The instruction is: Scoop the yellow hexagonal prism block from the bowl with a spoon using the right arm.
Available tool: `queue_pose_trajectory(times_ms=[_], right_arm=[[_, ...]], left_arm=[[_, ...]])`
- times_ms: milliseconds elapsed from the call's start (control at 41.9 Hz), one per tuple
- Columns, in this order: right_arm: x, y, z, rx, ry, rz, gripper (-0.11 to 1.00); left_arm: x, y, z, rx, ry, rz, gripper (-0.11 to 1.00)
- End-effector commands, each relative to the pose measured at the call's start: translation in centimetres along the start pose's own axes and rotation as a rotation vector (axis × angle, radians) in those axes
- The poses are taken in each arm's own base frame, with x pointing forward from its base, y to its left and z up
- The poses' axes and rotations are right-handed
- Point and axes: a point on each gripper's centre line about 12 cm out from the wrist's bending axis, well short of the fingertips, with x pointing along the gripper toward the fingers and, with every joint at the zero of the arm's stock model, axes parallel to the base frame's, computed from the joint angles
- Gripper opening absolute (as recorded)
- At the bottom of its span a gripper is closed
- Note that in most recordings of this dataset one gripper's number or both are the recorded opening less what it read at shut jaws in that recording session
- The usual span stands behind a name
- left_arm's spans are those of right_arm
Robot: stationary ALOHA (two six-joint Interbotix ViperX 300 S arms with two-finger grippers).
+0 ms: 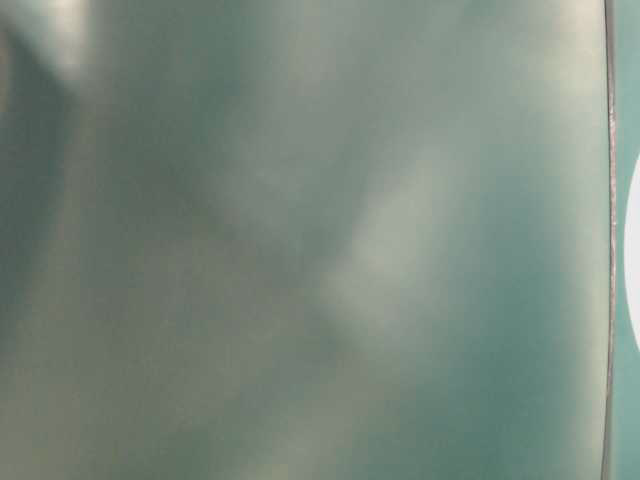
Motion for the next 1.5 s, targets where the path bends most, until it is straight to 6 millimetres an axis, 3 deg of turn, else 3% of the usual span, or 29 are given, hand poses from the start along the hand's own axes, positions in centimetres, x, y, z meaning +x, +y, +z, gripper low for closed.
queue_pose_trajectory(times_ms=[0,215,382,525,740,1003,1194,1480], right_arm=[[0.0,0.4,0.6,0.006,-0.021,0.013,0.2],[0.0,0.6,0.5,-0.003,-0.016,0.019,0.19],[0.0,0.7,0.5,-0.009,-0.017,0.021,0.44],[0.0,0.6,0.5,-0.023,-0.014,0.02,0.56],[-0.1,0.8,0.7,-0.095,-0.05,0.039,0.55],[-0.5,-0.3,0.5,-0.209,-0.232,0.043,0.55],[-0.2,-1.2,-0.5,-0.233,-0.305,0.03,0.55],[0.5,-0.8,-2.4,-0.292,-0.414,0.058,0.55]], left_arm=[[0.2,0.0,0.8,0.0,-0.02,0.0,0.0],[0.2,0.0,0.8,0.0,-0.021,0.0,0.0],[0.2,0.0,0.8,0.0,-0.023,0.0,0.0],[0.2,0.0,0.8,0.0,-0.021,0.002,0.0],[0.2,0.0,0.8,0.0,-0.021,0.002,0.0],[0.2,0.0,0.8,0.0,-0.023,0.0,0.0],[0.2,0.0,0.8,0.0,-0.021,0.002,0.0],[0.2,0.0,0.7,0.0,-0.015,0.0,0.0]])
